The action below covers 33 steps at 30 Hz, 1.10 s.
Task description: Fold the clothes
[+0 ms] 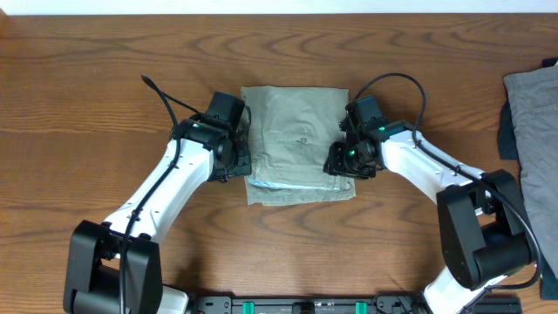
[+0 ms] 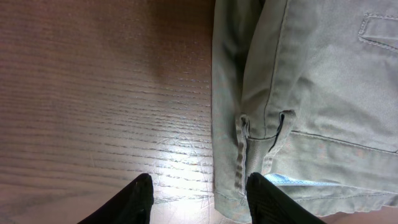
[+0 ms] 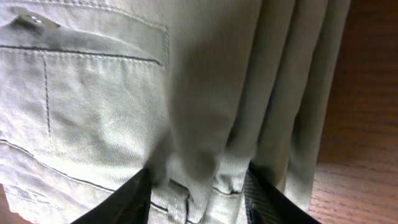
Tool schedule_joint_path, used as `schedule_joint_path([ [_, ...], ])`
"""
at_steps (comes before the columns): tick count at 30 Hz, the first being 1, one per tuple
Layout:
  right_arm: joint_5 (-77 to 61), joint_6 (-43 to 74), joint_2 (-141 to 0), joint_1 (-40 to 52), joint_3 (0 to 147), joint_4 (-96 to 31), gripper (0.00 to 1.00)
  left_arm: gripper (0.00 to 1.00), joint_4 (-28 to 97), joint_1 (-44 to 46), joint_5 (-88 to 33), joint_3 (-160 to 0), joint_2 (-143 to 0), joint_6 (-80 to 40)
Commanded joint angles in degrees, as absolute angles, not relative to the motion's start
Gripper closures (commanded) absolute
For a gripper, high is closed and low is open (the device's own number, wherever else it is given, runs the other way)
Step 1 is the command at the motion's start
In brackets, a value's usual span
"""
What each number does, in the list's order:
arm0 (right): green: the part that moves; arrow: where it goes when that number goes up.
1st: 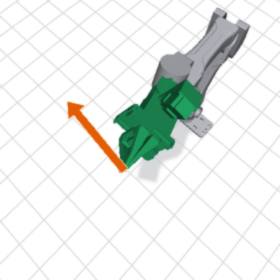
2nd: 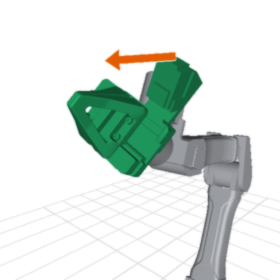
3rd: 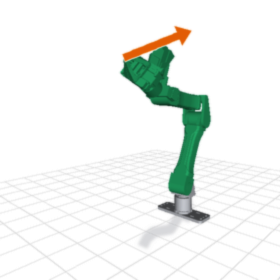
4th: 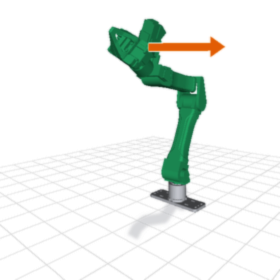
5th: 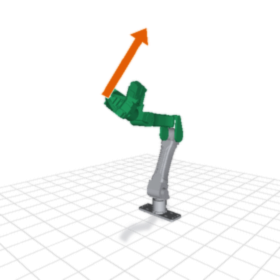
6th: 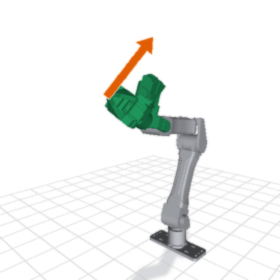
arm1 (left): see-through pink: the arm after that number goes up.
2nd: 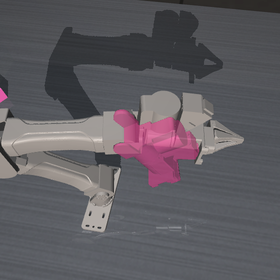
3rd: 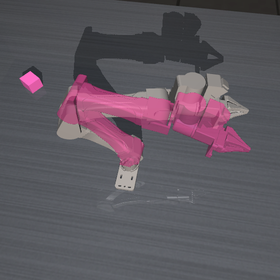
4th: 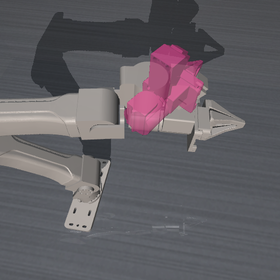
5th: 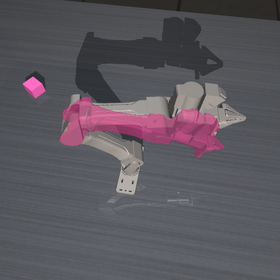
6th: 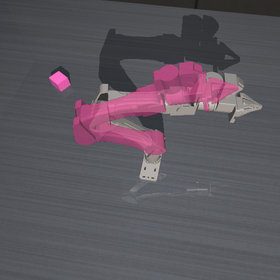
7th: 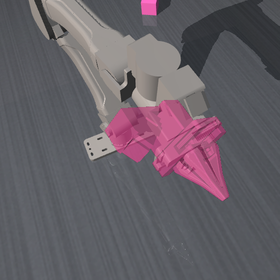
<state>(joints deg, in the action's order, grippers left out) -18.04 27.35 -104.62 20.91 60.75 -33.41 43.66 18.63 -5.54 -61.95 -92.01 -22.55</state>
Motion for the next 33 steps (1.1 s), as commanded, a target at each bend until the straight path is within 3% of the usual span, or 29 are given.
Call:
schedule_joint_path([
  [1,-16.69,26.06,-105.32,21.17,61.93,-33.69,0.52,0.49,44.05,18.33,-4.43,-62.04,-91.74,-23.05],
  [12,-14.98,26.11,-105.34,21.45,61.73,-33.89,0.56,0.49,44.05,18.33,-4.43,-62.04,-91.74,-23.03],
  [20,-14.94,26.13,-105.34,21.45,61.3,-33.5,0.68,0.49,44.03,18.33,-4.43,-62.04,-91.74,-23.03],
  [29,-14.76,27.4,-105.34,21.43,60.23,-32.34,0.7,0.49,44.03,18.33,-4.43,-62.04,-91.74,-23.03],
  [30,-14.76,27.4,-105.34,21.43,60.23,-32.34,0.75,0.49,44.05,18.33,-4.4,-62.04,-91.74,-23.03],
  [32,-14.79,27.4,-105.34,21.39,60.27,-32.27,0.99,0.49,44.05,18.33,-4.4,-62.04,-91.74,-23.03],
  [33,-14.79,27.4,-105.34,21.32,60.38,-32.27,0.99,0.49,44.05,18.33,-4.4,-62.04,-91.74,-23.03],
])
